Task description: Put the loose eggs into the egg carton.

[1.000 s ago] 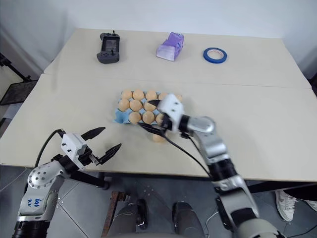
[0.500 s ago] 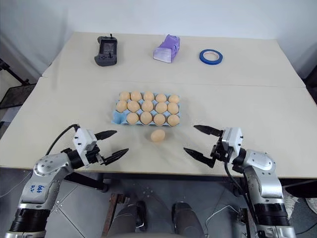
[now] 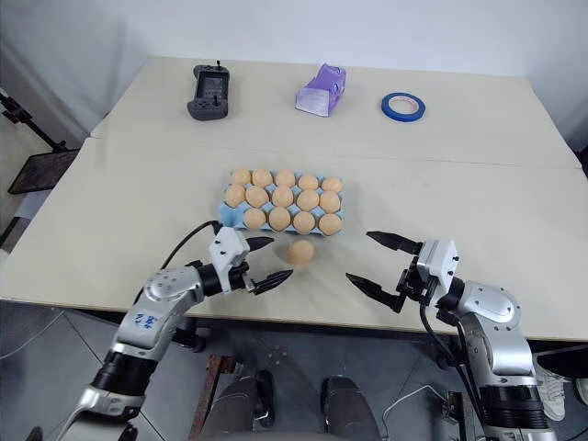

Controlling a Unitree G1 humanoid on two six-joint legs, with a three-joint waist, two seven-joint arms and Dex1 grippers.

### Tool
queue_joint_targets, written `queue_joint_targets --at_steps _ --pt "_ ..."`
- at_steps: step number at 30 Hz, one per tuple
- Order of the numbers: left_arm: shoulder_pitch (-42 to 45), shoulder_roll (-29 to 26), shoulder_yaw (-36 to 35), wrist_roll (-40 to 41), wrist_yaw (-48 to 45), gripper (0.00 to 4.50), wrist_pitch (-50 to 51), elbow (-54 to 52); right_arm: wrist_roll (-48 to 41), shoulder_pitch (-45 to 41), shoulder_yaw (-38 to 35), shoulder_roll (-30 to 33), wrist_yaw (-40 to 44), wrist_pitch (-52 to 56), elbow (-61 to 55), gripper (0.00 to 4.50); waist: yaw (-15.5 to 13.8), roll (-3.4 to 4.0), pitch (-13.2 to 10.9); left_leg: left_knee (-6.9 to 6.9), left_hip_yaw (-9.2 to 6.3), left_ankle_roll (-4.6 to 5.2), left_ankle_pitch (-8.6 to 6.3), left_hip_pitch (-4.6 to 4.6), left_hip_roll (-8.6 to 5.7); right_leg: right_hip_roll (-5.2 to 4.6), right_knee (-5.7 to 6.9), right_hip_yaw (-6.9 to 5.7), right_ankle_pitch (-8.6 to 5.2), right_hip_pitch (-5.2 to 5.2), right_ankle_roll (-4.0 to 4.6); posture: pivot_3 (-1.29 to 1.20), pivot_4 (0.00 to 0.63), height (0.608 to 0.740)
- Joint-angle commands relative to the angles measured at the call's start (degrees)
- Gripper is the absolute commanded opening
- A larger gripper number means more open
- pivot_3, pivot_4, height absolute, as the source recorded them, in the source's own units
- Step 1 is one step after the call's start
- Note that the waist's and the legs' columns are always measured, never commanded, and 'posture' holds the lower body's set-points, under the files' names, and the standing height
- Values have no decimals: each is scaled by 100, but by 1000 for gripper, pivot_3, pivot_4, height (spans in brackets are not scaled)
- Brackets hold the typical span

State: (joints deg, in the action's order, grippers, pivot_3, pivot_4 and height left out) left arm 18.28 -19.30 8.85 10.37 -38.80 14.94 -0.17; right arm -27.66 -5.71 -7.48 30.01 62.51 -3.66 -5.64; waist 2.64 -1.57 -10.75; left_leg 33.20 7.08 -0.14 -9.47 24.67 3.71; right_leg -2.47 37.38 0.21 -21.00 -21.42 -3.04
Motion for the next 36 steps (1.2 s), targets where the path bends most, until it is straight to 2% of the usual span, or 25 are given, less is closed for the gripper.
queue_joint_targets --at_steps 1,9,12,18,22,28,32,36 --pt "152 238 182 -58 59 4500 -19 80 -49 42 -100 20 -172 -59 -361 4465 -3 0 0 3 1 3 0 0 0 0 0 1 1 1 -2 0 150 740" --pt "410 740 372 -356 400 4500 -185 663 -45 -13 -18 -17 -402 -46 -432 4465 -81 0 0 16 -4 2 1 -2 1 7 6 -1 3 5 -5 0 150 740" --pt "445 874 352 -400 521 3944 -258 751 -46 6 11 -18 -433 -45 -440 4500 -100 0 0 22 -4 4 -1 -2 0 5 5 -1 6 11 -11 0 150 740" --pt "350 910 434 -426 405 2105 -389 696 -67 51 83 11 -356 -42 -410 4500 -104 0 0 28 -8 6 -2 -4 1 5 5 -4 7 18 -12 0 150 740" --pt "81 643 298 -246 130 2105 -378 237 -20 58 145 91 -107 -152 -310 4500 -87 0 0 23 -7 7 -3 -4 1 5 3 -4 6 19 -12 0 150 740" --pt "-624 -224 -490 523 -548 2105 -378 -762 52 -214 265 -81 101 -445 62 4500 -56 0 -1 8 -8 -2 3 -10 10 14 10 -7 0 11 -1 0 150 740" --pt "-627 -540 -1080 666 -469 2105 -569 -634 340 -334 592 -194 324 -823 335 4500 -56 1 -1 12 -7 -3 2 -17 8 9 9 -5 0 19 0 0 150 740" --pt "-70 -551 -1523 863 -319 2105 -554 -224 391 -580 825 -442 270 -853 573 4500 -99 -1 -2 12 -9 1 -1 -20 1 -4 0 -8 1 29 -1 0 150 740"
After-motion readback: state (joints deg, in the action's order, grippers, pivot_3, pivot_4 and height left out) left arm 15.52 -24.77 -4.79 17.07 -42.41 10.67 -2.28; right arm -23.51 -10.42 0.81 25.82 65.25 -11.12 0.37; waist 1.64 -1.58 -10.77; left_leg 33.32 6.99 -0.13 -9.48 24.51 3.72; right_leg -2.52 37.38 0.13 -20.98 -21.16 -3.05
